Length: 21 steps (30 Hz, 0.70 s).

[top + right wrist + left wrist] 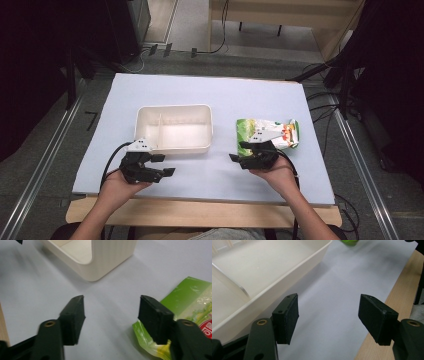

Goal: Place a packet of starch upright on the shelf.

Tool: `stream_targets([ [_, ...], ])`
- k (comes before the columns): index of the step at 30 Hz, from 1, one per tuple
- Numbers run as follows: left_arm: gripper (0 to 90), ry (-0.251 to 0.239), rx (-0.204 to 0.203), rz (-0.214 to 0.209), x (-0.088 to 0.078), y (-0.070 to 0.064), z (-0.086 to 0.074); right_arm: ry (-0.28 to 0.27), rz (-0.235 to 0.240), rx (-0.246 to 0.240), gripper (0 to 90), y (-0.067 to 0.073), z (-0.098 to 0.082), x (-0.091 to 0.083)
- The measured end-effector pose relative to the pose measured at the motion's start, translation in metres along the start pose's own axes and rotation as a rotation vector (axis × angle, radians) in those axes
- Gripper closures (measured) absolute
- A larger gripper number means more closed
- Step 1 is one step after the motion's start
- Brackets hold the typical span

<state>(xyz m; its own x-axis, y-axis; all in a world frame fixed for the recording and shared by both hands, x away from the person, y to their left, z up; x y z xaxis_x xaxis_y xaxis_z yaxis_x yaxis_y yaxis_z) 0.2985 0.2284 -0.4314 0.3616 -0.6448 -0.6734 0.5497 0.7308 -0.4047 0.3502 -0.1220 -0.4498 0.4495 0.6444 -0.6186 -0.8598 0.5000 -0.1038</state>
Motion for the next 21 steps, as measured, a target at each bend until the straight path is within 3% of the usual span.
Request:
stream_targets([
  [3, 33.4, -0.003, 0.000, 0.000, -0.0005, 0.0000, 0.0003, 0.010, -0.019, 0.008, 44.4, -0.0026, -0.0011, -0.0002],
  [10, 33.4, -0.012, 0.013, 0.004, -0.0003, -0.0025, 0.0004, 0.019, -0.001, 0.061, 45.1, -0.0057, -0.0028, -0.0011],
  [21, 33.4, -0.003, 0.015, 0.002, 0.0004, -0.0028, 0.0002, 0.015, 0.006, 0.066, 46.6, -0.0078, -0.0036, -0.0033],
])
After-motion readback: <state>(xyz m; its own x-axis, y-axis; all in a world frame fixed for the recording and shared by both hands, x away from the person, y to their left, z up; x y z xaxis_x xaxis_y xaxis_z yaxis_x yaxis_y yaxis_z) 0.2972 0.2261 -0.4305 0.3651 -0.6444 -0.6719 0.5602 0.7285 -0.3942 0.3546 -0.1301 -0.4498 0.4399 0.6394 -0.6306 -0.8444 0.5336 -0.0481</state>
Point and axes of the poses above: each handheld gripper's, and its own axes: x roughly forward along the jaws, z roughly out of its top, y roughly to its left, the point moved 2 cm from there along x, roughly forward along the jaws, and after that the axes turned 15 degrees about -x, right-handed, at the moved point
